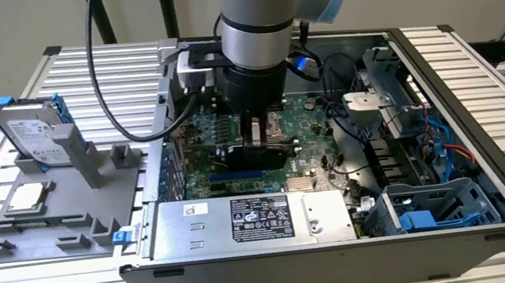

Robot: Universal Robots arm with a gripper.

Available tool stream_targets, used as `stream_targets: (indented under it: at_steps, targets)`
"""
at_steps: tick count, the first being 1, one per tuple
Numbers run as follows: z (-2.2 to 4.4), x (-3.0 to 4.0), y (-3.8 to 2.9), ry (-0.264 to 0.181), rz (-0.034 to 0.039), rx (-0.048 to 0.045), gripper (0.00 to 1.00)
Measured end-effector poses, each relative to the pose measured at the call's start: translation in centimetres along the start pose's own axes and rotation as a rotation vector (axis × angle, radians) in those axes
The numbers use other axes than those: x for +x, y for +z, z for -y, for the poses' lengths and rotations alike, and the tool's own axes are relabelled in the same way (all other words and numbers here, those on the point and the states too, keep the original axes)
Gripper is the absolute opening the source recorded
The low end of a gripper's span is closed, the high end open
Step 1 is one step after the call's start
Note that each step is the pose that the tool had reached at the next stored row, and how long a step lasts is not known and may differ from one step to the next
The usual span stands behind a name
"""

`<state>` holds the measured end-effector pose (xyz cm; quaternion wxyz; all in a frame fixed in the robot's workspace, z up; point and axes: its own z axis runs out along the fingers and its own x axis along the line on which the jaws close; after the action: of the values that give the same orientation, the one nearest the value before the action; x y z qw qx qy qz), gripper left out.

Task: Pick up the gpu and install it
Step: 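Insert the gpu into the slot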

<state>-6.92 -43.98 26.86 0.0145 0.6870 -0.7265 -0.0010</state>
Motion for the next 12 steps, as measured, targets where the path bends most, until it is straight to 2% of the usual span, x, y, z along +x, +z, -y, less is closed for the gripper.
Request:
stream_targets:
  at_steps: [12]
  targets:
    - [-0.46, -0.04, 0.44, 0.0, 0.0002, 0.0, 0.0]
